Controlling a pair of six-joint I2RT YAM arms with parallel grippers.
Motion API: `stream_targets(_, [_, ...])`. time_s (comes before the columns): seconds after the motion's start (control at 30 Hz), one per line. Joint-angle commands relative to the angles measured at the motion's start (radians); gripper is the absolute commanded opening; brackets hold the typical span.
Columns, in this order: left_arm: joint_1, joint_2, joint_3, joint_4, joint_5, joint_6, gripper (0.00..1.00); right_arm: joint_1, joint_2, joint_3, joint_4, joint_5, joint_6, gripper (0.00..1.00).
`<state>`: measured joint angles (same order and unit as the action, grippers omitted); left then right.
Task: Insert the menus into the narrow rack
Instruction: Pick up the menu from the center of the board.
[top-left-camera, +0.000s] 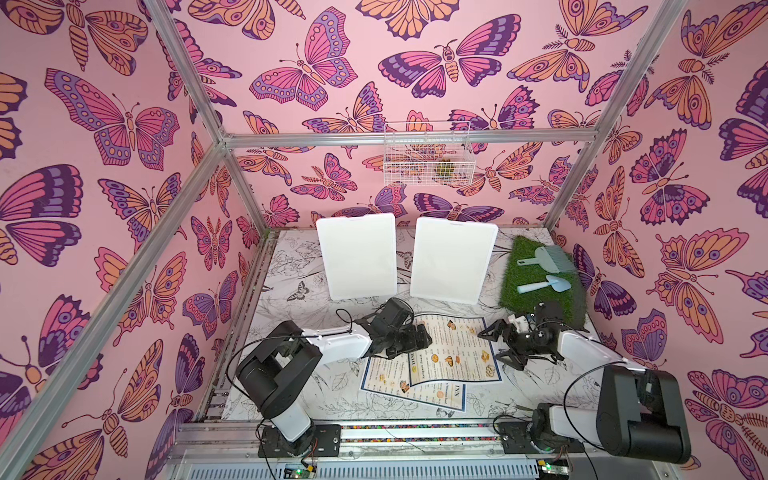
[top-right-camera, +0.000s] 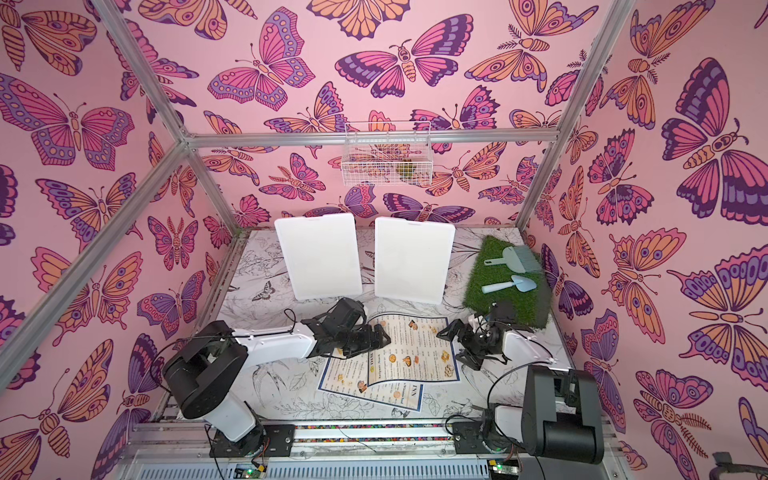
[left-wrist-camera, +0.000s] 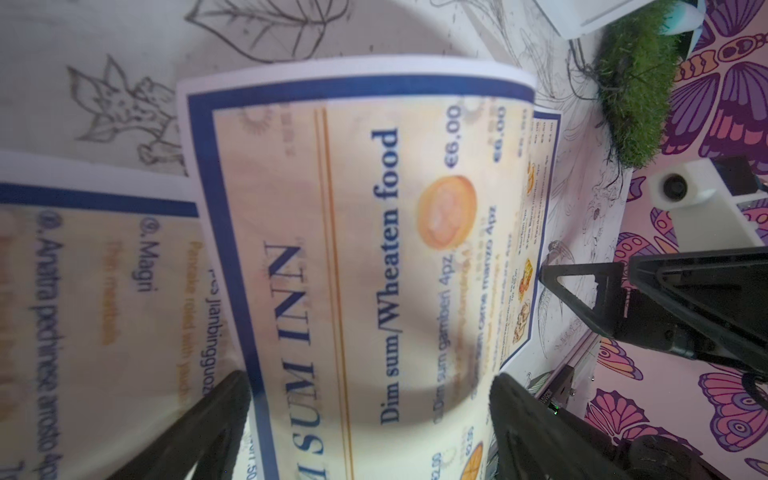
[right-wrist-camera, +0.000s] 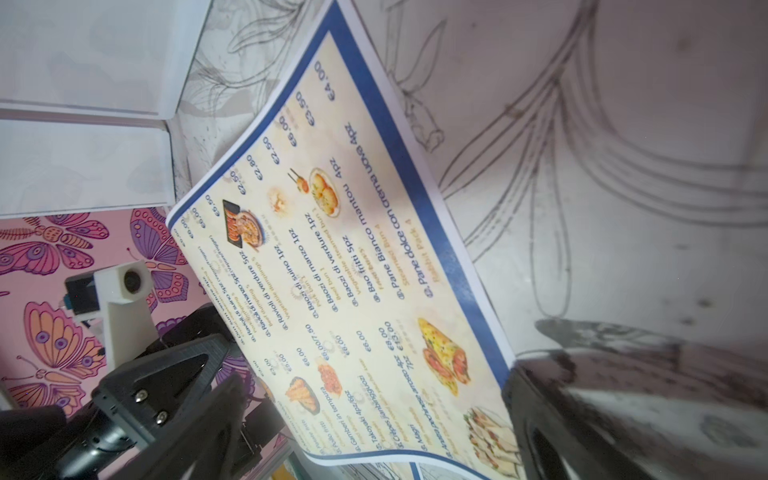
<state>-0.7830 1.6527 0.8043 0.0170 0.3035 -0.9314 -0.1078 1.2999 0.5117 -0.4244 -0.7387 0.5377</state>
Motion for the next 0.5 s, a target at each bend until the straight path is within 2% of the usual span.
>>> stream_targets(0.0, [0.014,0.034,-0.002,-0.042,-0.015,0.044,0.93,0.027,0.048,-0.055,0.000,0.025,-0.012,1.00])
stream_targets(0.17, [0.016,0.039,0.006,-0.041,-0.005,0.057,0.93,0.062,0.075,-0.061,0.058,0.002,0.008,0.99])
stream_targets(0.33, [0.016,0.035,0.006,-0.029,0.005,0.072,0.98,0.108,0.102,-0.061,0.097,0.003,0.029,0.99])
stream_targets(0.47, [0.018,0.008,-0.010,-0.009,-0.005,0.075,0.99,0.122,0.103,-0.055,0.085,0.052,0.038,0.98])
